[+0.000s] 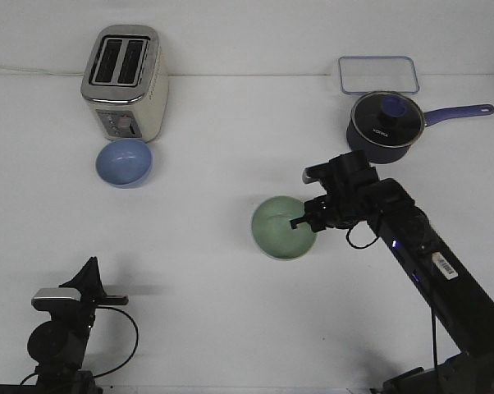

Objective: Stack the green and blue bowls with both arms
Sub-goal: 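Drag the green bowl with the right gripper toward the table center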

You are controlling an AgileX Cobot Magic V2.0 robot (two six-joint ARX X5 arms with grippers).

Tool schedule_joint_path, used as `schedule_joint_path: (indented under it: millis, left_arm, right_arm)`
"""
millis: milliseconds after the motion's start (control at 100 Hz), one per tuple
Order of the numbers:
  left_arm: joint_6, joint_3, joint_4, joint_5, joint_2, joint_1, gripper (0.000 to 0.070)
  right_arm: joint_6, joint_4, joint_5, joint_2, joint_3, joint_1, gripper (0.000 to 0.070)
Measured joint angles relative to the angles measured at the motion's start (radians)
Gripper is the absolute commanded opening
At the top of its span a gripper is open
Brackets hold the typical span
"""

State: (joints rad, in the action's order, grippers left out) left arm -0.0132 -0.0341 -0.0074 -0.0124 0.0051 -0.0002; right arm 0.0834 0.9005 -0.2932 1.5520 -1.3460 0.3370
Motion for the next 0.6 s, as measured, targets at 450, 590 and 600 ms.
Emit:
schedule_joint_path:
  millis: [450, 590, 600]
  left_arm:
    - [0.0, 0.0, 0.0, 0.0, 0.0, 0.0, 0.0015]
    - [0.0, 0.0, 0.0, 0.0, 0.0, 0.0, 0.0015]
    - [0.0, 0.0, 0.0, 0.0, 0.0, 0.0, 0.0015]
  right_arm:
    - [0.075, -0.138, 0.01, 0.001, 0.224, 0.1, 0.0]
    - [0.079, -0.147, 0.042, 0.019, 0.224, 0.127, 0.0]
    - [0.079, -0.148, 0.046, 0.023, 0.224, 0.129, 0.0]
